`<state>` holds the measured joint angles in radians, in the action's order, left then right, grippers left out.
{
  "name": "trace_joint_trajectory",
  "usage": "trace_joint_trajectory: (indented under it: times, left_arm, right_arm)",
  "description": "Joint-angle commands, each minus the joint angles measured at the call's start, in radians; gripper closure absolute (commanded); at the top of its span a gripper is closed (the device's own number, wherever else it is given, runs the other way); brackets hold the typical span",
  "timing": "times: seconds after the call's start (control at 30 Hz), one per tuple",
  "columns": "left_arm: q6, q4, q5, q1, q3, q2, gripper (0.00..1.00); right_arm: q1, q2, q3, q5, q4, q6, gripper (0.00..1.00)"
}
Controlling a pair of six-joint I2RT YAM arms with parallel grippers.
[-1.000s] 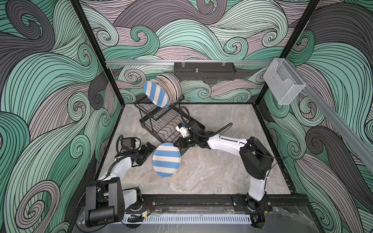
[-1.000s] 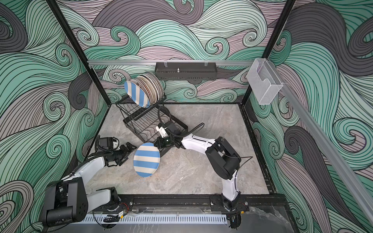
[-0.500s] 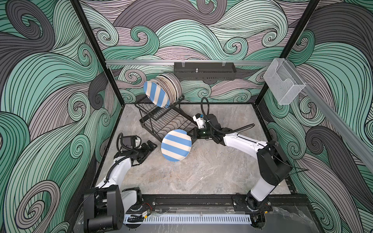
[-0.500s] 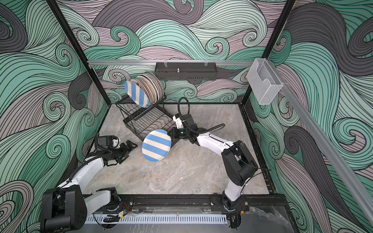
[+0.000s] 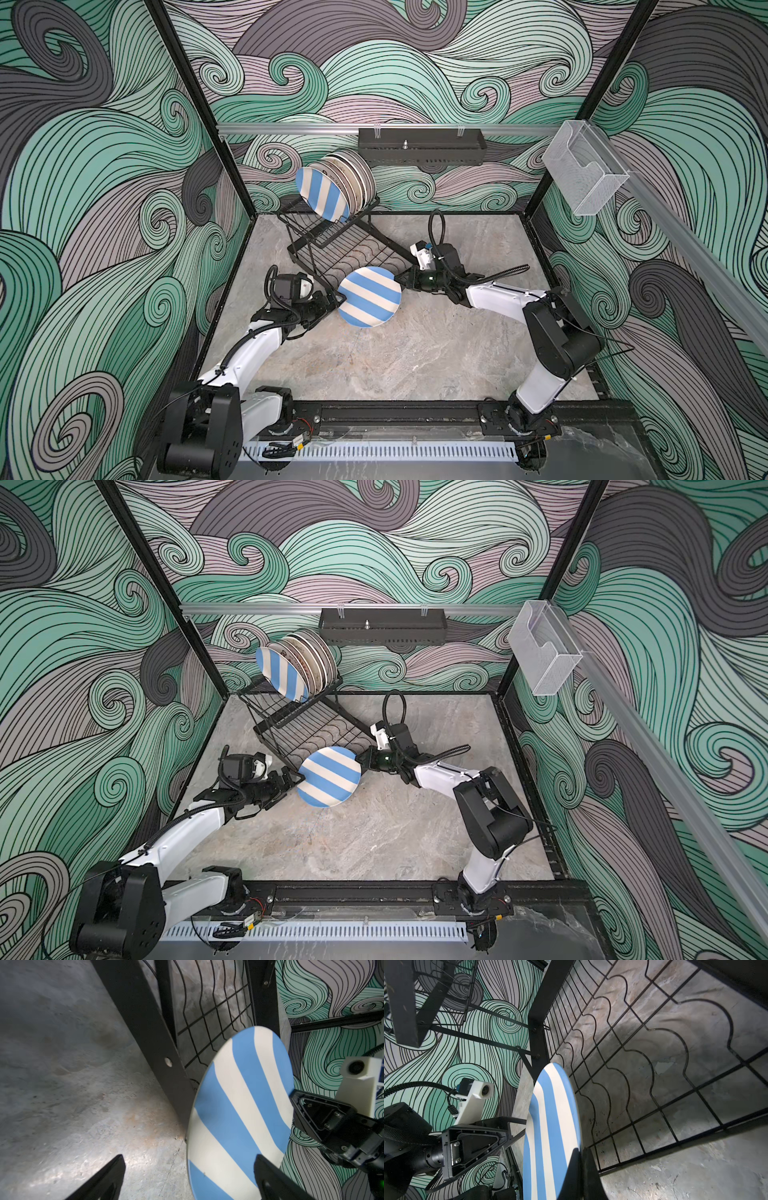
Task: Load plates into a dish rack
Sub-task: Pick up the plate from the bottom-left of the table.
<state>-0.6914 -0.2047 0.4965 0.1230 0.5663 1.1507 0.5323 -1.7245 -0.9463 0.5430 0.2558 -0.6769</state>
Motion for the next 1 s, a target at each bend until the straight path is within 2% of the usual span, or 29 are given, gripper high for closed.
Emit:
trace_joint_trajectory:
  times: [0.0, 0.43, 0.77, 0.97]
  left_arm:
    - [0.011, 0.021, -0.035, 0.043, 0.065, 0.037, 0.01]
    - [0.056, 0.005, -0.065, 0.185, 0.182, 0.162, 0.01]
    - [0.057, 0.008, -0.071, 0.211, 0.227, 0.216, 0.02]
    - [0.047, 0.008, -0.069, 0.214, 0.25, 0.254, 0.01]
  right_arm:
    - [-0.004, -0.013, 0.033, 0.03, 0.085, -0.02, 1.0]
    - [-0.005, -0.007, 0.075, 0.038, 0.097, -0.012, 1.0]
    - [-0.004, -0.026, 0.081, 0.08, 0.118, -0.016, 0.75]
    - [-0.005, -0.03, 0.082, 0.11, 0.138, -0.017, 0.73]
